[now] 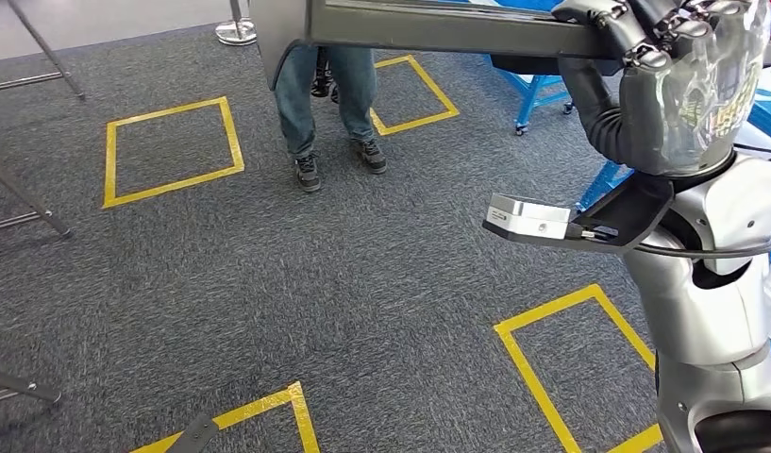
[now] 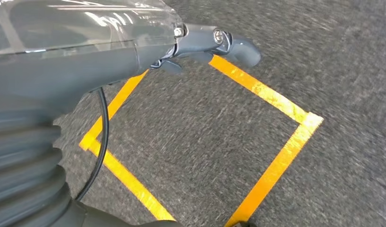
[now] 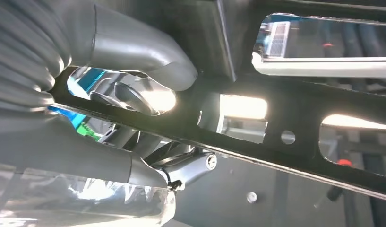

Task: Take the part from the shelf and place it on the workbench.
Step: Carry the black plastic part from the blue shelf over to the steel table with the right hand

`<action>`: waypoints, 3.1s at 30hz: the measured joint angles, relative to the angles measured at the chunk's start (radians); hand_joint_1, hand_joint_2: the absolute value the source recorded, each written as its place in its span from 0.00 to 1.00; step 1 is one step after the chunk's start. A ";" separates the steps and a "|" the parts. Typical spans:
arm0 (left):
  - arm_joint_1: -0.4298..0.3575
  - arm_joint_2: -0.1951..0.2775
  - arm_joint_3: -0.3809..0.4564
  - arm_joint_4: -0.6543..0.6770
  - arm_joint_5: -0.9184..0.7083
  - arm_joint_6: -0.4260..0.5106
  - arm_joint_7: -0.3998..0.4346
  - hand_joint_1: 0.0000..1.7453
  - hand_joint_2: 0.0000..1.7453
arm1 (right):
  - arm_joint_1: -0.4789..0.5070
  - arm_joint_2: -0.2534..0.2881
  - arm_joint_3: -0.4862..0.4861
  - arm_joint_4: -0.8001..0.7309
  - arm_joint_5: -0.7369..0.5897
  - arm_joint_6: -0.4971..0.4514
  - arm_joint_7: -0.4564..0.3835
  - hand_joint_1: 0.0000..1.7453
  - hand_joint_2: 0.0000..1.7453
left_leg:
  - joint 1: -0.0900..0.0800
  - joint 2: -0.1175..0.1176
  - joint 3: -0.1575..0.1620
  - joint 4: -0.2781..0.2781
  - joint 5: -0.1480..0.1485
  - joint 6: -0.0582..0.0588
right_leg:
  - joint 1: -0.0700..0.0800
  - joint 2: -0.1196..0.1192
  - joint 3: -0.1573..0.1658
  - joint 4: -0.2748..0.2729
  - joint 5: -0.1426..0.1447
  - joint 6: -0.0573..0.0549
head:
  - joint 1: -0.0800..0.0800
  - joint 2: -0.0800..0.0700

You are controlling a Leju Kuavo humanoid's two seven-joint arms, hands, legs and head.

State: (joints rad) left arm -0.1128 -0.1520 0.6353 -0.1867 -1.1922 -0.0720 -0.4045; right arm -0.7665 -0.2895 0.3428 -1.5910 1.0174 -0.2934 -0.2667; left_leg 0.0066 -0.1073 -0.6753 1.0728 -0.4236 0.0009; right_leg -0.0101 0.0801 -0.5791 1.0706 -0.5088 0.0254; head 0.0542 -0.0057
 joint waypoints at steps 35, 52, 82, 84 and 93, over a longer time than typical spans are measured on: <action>0.040 0.024 -0.022 0.002 0.000 -0.006 0.011 0.00 1.00 | -0.047 0.060 0.032 0.048 -0.053 0.014 0.018 1.00 1.00 | 0.006 -0.033 -0.032 0.017 0.005 -0.021 | 0.012 -0.032 0.009 -0.037 0.005 -0.018 | 0.039 0.000; 0.024 0.051 -0.024 0.001 -0.034 -0.006 0.015 0.00 1.00 | -0.020 0.084 0.003 0.047 -0.055 -0.018 0.003 1.00 1.00 | 0.026 0.112 -0.023 0.030 -0.016 -0.024 | -0.017 -0.143 0.002 0.040 -0.074 0.031 | 0.017 0.000; 0.021 0.046 -0.026 0.002 -0.035 -0.007 0.019 0.00 1.00 | -0.033 0.083 0.017 0.042 -0.051 0.000 0.004 1.00 1.00 | 0.018 0.131 -0.015 0.024 -0.024 -0.022 | -0.003 -0.155 0.009 0.016 -0.057 0.018 | -0.017 0.000; 0.019 0.046 -0.026 0.001 -0.035 -0.007 0.018 0.00 1.00 | -0.032 0.077 0.016 0.041 -0.051 0.001 0.004 1.00 1.00 | 0.018 0.105 -0.016 0.023 -0.021 -0.012 | -0.005 -0.105 -0.046 0.134 -0.117 0.018 | -0.008 0.000; 0.023 0.041 -0.026 0.002 -0.032 -0.009 0.018 0.00 1.00 | -0.040 0.067 0.017 0.041 -0.050 0.009 0.007 1.00 1.00 | 0.016 -0.027 -0.027 0.020 -0.001 -0.017 | 0.006 0.008 -0.010 -0.005 -0.009 -0.006 | 0.015 0.000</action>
State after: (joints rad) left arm -0.0896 -0.1114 0.6098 -0.1846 -1.2239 -0.0811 -0.3861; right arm -0.8062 -0.2221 0.3602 -1.5499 0.9672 -0.2843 -0.2600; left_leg 0.0228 -0.1343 -0.7020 1.0924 -0.4249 -0.0161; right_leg -0.0044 0.0879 -0.5895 1.0655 -0.5180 0.0192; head 0.0693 -0.0057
